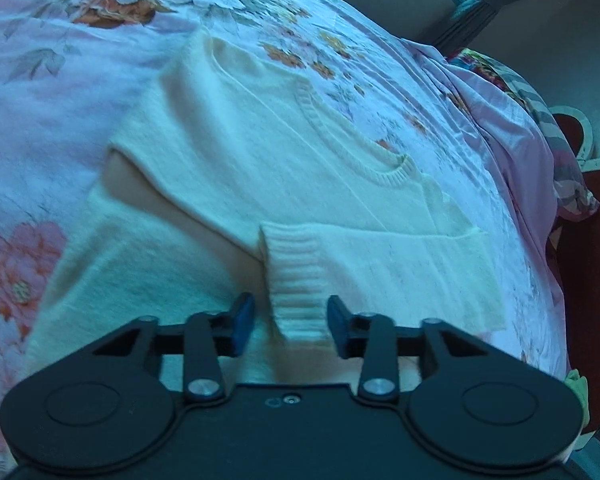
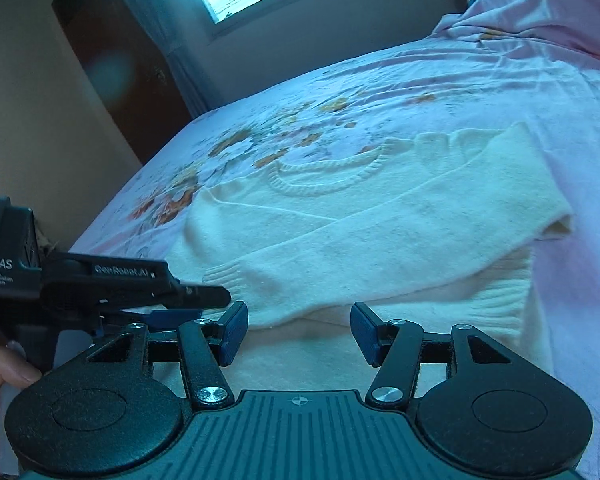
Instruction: Fold small clothes
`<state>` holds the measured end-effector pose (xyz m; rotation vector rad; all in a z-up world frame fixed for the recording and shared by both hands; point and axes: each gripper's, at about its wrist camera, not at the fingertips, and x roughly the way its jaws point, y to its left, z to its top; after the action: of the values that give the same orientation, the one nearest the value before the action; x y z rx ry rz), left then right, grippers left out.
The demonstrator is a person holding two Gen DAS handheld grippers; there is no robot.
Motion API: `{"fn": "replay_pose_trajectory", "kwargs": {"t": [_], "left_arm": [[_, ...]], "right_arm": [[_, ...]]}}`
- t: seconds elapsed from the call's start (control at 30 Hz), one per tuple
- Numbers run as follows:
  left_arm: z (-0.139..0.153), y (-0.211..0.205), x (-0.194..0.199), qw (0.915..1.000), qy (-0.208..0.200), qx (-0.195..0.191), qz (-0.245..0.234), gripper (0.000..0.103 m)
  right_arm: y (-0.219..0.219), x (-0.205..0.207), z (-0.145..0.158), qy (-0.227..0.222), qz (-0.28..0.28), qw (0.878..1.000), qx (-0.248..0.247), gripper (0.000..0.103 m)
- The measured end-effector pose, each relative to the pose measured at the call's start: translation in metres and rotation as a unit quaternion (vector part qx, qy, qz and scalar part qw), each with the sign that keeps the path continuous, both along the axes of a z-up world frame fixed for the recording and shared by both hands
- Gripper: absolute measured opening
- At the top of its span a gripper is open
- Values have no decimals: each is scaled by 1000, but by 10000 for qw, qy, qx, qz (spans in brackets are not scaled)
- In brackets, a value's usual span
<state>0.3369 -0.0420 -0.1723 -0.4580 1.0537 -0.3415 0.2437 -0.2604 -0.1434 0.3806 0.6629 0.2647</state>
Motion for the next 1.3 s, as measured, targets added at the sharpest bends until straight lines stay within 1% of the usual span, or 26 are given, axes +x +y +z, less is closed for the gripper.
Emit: {"fn": "replay_pose_trajectory", "kwargs": {"t": [0.03, 0.07, 0.13, 0.2, 0.23, 0.27, 0.33, 0.4, 0.47, 0.57, 0.63, 0.67, 0.73, 0.8, 0.87, 0.9, 0.93, 1.0, 1.07, 1.1, 1.13, 1.17, 1.2, 1.23, 1.3], "left_arm": [[-1, -3, 0, 10000, 4, 8, 14, 12], [-1, -4, -1, 10000, -23, -27, 40, 6], [10, -6, -2, 9996, -224, -96, 117, 5], [30, -5, -3, 9981, -559, -210, 163, 5], [43, -2, -3, 9964, -767, -276, 222, 2], [54, 1, -2, 9948, -928, -326, 270, 3], [70, 12, -2, 9916, -1155, -392, 427, 2], [77, 27, -7, 9891, -1314, -329, 580, 2], [69, 40, -12, 9891, -1269, -180, 729, 3], [40, 55, -16, 9925, -869, -14, 857, 2], [24, 60, -19, 9936, -707, 151, 864, 2], [19, 63, -21, 9936, -635, 135, 924, 3], [17, 71, -25, 9922, -644, 33, 1068, 2], [20, 75, -27, 9911, -718, 49, 1116, 2], [18, 74, -30, 9915, -712, 111, 1085, 2], [17, 74, -33, 9913, -719, 174, 1088, 2], [15, 75, -35, 9913, -693, 173, 1108, 0], [9, 77, -38, 9914, -596, 205, 1149, 0], [3, 76, -37, 9932, -449, 202, 1055, 0], [3, 76, -37, 9937, -408, 138, 1034, 0], [6, 76, -38, 9936, -453, 76, 1028, 7], [10, 75, -38, 9938, -507, 65, 989, 23], [12, 72, -37, 9941, -537, 109, 937, 29], [13, 69, -35, 9946, -521, 138, 882, 36], [12, 67, -30, 9949, -480, 53, 890, 43]], "right_arm": [[-3, -4, 1, -9, -51, 10000, -9, 57], [-5, -6, 2, -23, -120, 9999, -51, 57], [-10, -12, 5, -102, -278, 9993, -217, 57], [-15, -17, 8, -248, -670, 9956, -614, 57], [-19, -17, 9, -306, -847, 9929, -771, 57], [-22, -15, 10, -301, -1022, 9897, -952, 57], [-33, -6, 6, -152, -1303, 9835, -1248, 57], [-44, 4, 0, 30, -1551, 9776, -1422, 57], [-53, 13, -7, 189, -1725, 9719, -1592, 57], [-59, 25, -15, 289, -1727, 9691, -1740, 57], [-60, 31, -16, 281, -1616, 9720, -1684, 57], [-60, 35, -16, 316, -1598, 9734, -1614, 57], [-63, 38, -10, 211, -1656, 9756, -1423, 57], [-68, 43, -4, 102, -1753, 9756, -1315, 57], [-75, 55, -4, 195, -1821, 9763, -1153, 57], [-80, 64, -4, 284, -1927, 9746, -1106, 57], [-85, 69, -4, 356, -2014, 9734, -1034, 57], [-95, 79, -10, 549, -2084, 9732, -804, 57], [-97, 87, -19, 877, -1967, 9730, -831, 57], [-95, 86, -18, 823, -1903, 9741, -900, 57], [-95, 84, -14, 727, -1889, 9754, -875, 57], [-96, 81, -11, 642, -1921, 9757, -831, 57], [-97, 79, -10, 610, -1958, 9754, -811, 57], [-96, 78, -9, 615, -1954, 9757, -779, 57], [-94, 75, -9, 636, -1908, 9768, -729, 57]]}}
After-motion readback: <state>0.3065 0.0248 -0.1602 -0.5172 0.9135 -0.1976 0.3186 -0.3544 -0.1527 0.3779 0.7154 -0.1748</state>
